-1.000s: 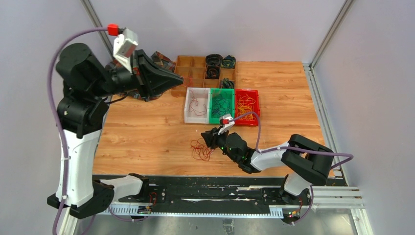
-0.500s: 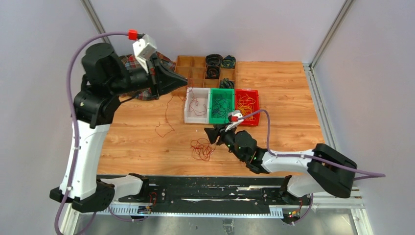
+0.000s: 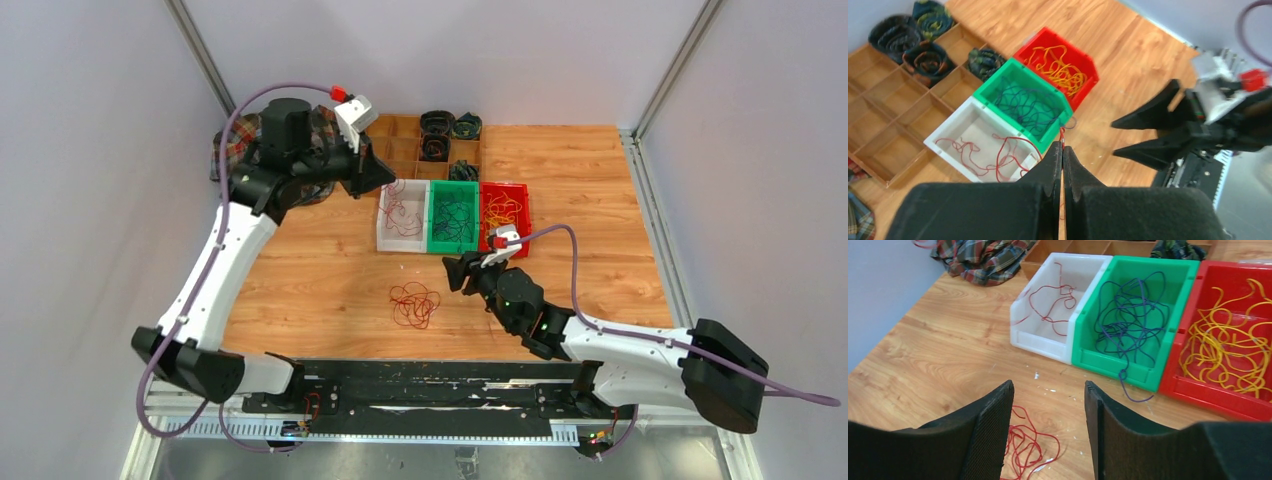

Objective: Untangle the cables

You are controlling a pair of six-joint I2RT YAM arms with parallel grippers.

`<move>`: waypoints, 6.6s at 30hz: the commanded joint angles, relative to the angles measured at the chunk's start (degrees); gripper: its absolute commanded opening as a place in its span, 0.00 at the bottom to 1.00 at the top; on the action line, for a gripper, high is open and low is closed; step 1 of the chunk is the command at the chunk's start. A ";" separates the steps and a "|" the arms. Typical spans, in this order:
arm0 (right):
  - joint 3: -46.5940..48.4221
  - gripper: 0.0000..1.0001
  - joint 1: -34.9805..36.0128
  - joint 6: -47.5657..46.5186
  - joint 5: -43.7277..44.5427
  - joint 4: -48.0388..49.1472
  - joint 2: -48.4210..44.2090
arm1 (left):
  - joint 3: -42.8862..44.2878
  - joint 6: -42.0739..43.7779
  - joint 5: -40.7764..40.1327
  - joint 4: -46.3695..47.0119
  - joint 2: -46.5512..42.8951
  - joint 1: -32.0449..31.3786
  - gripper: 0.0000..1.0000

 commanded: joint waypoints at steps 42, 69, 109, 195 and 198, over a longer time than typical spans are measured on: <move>-1.43 0.50 -2.36 -1.16 5.23 -10.49 -6.56 | -16.01 2.36 -22.01 35.53 35.42 -4.10 0.01; 2.43 0.52 -2.90 -2.43 -0.99 -16.50 -5.92 | -2.23 7.19 -22.06 7.80 26.83 -4.93 0.89; -3.35 0.42 -2.99 0.45 -2.32 -21.53 -11.64 | -23.66 28.46 -10.19 -1.49 18.22 -16.72 0.14; 8.30 0.57 1.85 -8.40 -9.57 10.33 19.89 | 19.73 9.09 11.01 -27.87 2.90 -15.54 0.00; 6.05 0.56 1.84 -7.32 -8.84 11.13 19.97 | 26.80 8.39 7.28 -27.90 4.47 -14.84 0.00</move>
